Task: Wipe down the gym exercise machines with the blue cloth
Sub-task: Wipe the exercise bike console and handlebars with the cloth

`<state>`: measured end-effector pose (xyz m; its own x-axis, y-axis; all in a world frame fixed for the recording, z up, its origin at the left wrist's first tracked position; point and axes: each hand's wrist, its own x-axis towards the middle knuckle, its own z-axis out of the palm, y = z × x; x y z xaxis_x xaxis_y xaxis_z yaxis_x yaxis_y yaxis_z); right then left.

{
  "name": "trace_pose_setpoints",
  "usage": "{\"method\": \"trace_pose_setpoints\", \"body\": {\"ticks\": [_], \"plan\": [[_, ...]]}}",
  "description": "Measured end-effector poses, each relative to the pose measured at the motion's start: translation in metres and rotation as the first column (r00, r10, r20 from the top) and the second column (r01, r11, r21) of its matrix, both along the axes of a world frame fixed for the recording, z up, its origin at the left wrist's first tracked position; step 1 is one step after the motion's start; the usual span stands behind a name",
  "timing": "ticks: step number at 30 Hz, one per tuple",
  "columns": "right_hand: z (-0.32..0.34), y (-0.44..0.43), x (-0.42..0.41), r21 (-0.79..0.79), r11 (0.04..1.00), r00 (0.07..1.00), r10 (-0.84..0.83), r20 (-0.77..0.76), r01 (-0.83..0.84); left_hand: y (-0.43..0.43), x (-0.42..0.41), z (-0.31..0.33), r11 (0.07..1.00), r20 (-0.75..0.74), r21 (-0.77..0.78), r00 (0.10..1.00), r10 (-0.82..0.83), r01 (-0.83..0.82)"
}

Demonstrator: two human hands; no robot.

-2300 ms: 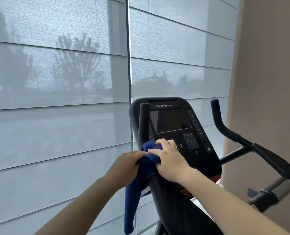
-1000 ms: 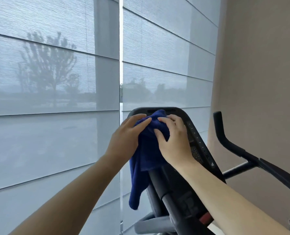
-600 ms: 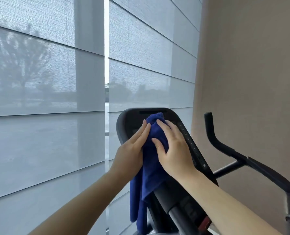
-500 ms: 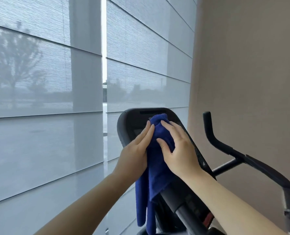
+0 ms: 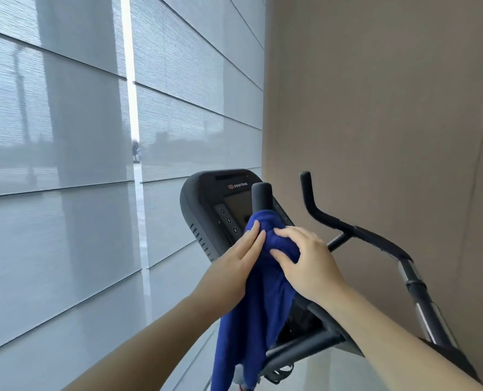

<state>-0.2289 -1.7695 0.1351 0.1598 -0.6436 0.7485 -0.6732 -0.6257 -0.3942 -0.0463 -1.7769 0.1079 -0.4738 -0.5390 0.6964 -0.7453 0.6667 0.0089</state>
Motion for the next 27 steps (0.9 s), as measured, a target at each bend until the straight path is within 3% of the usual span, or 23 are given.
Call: {"method": "trace_pose_setpoints", "body": {"ticks": [6,11,14,17,19,23,27], "plan": [[-0.001,0.021,0.013,-0.052,0.991,0.992,-0.121,0.024,0.122,-0.001,0.014,0.005,0.999,0.034,-0.018,0.998,-0.049,0.050],[0.028,0.020,0.027,-0.172,0.964,0.973,-0.179,0.145,0.203,-0.008,0.010,0.041,0.999,-0.202,-0.045,0.979,-0.006,-0.004],[0.031,0.012,0.040,-0.122,0.962,0.970,-0.236,0.064,0.242,-0.011,0.009,0.040,0.999,-0.290,0.045,0.956,0.038,-0.026],[0.010,0.005,0.054,0.016,0.900,0.889,-0.426,-0.168,0.435,-0.004,0.008,0.016,0.997,-0.195,0.080,0.981,0.024,-0.008],[-0.005,0.005,0.060,-0.008,0.846,0.817,-0.517,-0.254,0.533,-0.001,0.008,0.003,0.989,-0.174,0.138,0.985,-0.020,0.045],[-0.006,0.014,0.066,-0.104,0.827,0.809,-0.562,-0.171,0.552,-0.001,0.018,0.001,0.982,-0.128,0.162,0.989,-0.075,0.095],[0.003,0.010,0.073,-0.051,0.847,0.837,-0.531,-0.130,0.529,-0.012,0.045,0.022,0.990,-0.077,0.038,0.988,-0.131,0.135]]}}
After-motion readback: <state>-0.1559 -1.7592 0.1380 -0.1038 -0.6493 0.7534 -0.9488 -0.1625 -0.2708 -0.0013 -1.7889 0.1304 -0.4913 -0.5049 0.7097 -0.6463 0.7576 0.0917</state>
